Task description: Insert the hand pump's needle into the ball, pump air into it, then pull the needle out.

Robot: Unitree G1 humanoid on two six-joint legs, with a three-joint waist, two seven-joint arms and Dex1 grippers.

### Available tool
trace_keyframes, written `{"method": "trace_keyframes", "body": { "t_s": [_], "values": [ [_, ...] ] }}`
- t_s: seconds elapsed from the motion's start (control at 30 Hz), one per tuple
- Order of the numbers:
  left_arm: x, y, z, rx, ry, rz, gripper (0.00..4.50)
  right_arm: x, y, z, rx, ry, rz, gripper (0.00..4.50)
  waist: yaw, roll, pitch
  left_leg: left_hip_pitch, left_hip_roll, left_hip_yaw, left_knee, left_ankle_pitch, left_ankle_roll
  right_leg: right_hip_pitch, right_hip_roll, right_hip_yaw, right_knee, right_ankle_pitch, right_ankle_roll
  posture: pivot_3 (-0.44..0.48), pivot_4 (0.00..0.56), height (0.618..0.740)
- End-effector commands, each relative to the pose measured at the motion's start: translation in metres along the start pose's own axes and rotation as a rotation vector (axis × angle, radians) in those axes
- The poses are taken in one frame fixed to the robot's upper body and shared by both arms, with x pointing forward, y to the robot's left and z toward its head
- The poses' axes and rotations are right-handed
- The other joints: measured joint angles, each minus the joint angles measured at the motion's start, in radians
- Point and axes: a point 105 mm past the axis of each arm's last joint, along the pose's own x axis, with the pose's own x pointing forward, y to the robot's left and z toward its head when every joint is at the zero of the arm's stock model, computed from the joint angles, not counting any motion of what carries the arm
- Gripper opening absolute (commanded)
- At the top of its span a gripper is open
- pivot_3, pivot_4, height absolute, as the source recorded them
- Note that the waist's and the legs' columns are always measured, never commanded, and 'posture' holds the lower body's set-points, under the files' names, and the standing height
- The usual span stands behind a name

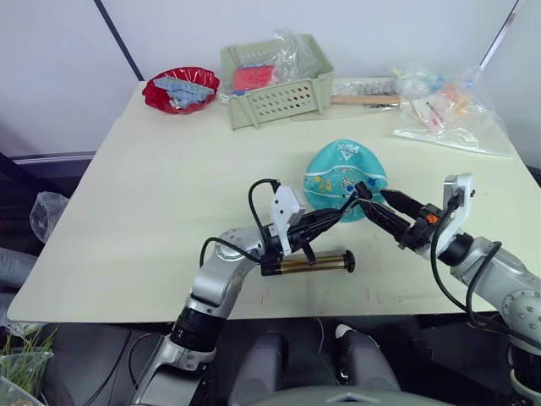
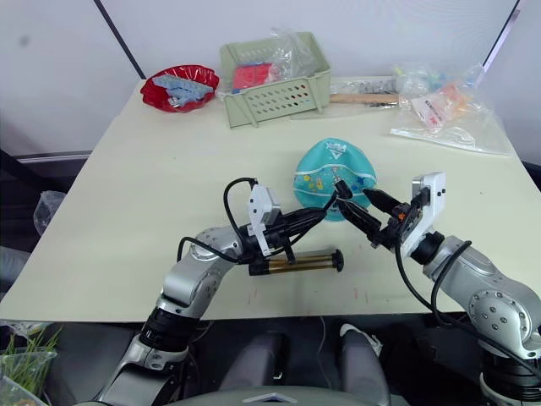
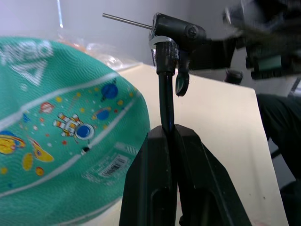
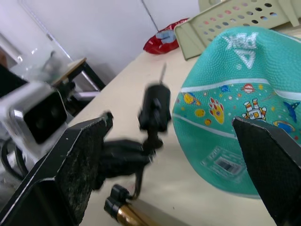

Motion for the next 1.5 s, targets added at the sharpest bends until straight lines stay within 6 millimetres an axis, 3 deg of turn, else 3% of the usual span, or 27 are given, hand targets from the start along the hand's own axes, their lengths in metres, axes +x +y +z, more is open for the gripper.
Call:
{"method": "trace_keyframes", "body": {
  "t_s": [0.03, 0.7, 0.83, 0.87, 0.93, 1.07, 1.47, 1.5],
  "values": [
    [0.005, -0.005, 0.009, 0.042, -0.026, -0.045, 0.08, 0.003, 0.012, 0.007, -0.016, -0.025, 0.038, 4.5, 0.0, 0.0, 0.0, 0.0, 0.0, 0.0, 0.0, 0.0, 0.0, 0.0, 0.0, 0.0, 0.0, 0.0, 0.0, 0.0, 0.15, 0.74],
    [0.001, -0.002, 0.007, 0.091, -0.002, -0.073, 0.08, 0.002, 0.011, -0.001, 0.01, 0.006, 0.023, 4.5, -0.001, 0.0, 0.0, 0.0, 0.0, 0.0, 0.0, 0.0, 0.0, 0.0, 0.001, 0.0, 0.0, 0.0, 0.0, 0.0, 0.15, 0.74],
    [0.002, -0.005, 0.006, 0.092, 0.0, -0.086, 0.0, 0.002, 0.012, -0.003, 0.01, 0.025, 0.033, 3.55, -0.001, 0.0, 0.0, 0.0, 0.0, 0.0, 0.0, 0.0, 0.0, 0.0, 0.001, 0.0, 0.0, 0.0, 0.0, 0.0, 0.15, 0.74],
    [0.002, -0.006, 0.006, 0.09, -0.001, -0.089, 0.0, 0.002, 0.013, -0.003, 0.011, 0.026, 0.034, 2.91, -0.001, 0.0, 0.0, 0.0, 0.0, 0.0, 0.0, 0.0, 0.0, 0.0, 0.001, 0.0, 0.0, 0.0, 0.0, 0.0, 0.15, 0.74],
    [0.002, -0.006, 0.006, 0.088, -0.001, -0.088, 0.0, 0.003, 0.012, -0.003, 0.014, 0.024, 0.033, 2.21, -0.001, 0.0, 0.0, 0.0, 0.0, 0.0, 0.0, 0.0, 0.0, 0.0, 0.001, 0.0, 0.0, 0.0, 0.0, 0.0, 0.15, 0.74],
    [0.002, -0.005, 0.005, 0.096, 0.005, -0.086, 0.0, 0.004, 0.011, -0.004, 0.009, 0.031, 0.031, 0.4, -0.001, 0.0, 0.0, 0.0, 0.0, 0.0, 0.0, 0.0, 0.0, 0.0, 0.001, 0.0, 0.0, 0.0, 0.0, 0.0, 0.15, 0.74],
    [-0.002, -0.003, 0.002, 0.085, 0.008, -0.081, 0.0, 0.002, 0.013, -0.01, -0.019, 0.047, 0.031, 0.35, -0.001, 0.0, 0.0, 0.0, 0.001, 0.0, 0.0, 0.0, 0.0, 0.0, 0.001, 0.0, 0.0, 0.0, 0.0, 0.0, 0.15, 0.74],
    [-0.003, -0.003, 0.002, 0.085, 0.009, -0.085, 0.35, 0.002, 0.013, -0.009, -0.053, 0.046, 0.03, 0.35, -0.001, 0.0, 0.0, 0.0, 0.001, 0.0, 0.0, 0.0, 0.0, 0.0, 0.001, 0.0, 0.0, 0.0, 0.0, 0.0, 0.15, 0.74]
  ]
}}
